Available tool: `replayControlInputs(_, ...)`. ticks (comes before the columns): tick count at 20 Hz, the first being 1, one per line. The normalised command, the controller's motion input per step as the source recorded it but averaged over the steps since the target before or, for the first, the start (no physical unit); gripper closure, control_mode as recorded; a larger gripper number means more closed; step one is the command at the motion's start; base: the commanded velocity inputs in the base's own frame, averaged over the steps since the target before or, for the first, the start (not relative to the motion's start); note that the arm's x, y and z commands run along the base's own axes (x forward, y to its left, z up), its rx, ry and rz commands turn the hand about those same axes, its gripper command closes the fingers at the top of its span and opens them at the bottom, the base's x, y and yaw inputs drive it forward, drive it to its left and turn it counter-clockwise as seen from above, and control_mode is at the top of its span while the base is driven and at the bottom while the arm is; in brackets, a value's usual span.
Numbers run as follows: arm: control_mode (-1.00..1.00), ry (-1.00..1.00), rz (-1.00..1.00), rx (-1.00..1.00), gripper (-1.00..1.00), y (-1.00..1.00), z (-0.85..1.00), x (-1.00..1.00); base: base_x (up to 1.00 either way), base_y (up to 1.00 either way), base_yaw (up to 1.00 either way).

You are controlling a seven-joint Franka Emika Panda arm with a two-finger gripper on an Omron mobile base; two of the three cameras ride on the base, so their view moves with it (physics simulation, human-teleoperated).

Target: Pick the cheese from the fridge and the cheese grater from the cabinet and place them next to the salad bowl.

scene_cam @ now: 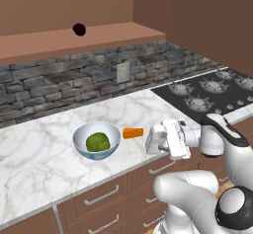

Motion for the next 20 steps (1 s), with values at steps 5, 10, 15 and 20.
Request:
replayControlInputs(5,-1.00,0.03,0.00,-0.01,1.00,0.00,-0.24,0.02,0.00,0.00,0.00)
replayControlInputs(10,-1.00,-0.03,0.00,0.00,1.00,0.00,-0.35,0.01,0.00,0.00,0.00)
replayControlInputs(15,-1.00,-0.03,0.00,0.00,1.00,0.03,-0.17,0.09,0.00,0.00,0.00)
replayControlInputs(20,-1.00,0.00,0.00,0.00,1.00,0.09,0.00,0.16,0.00,0.00,0.00)
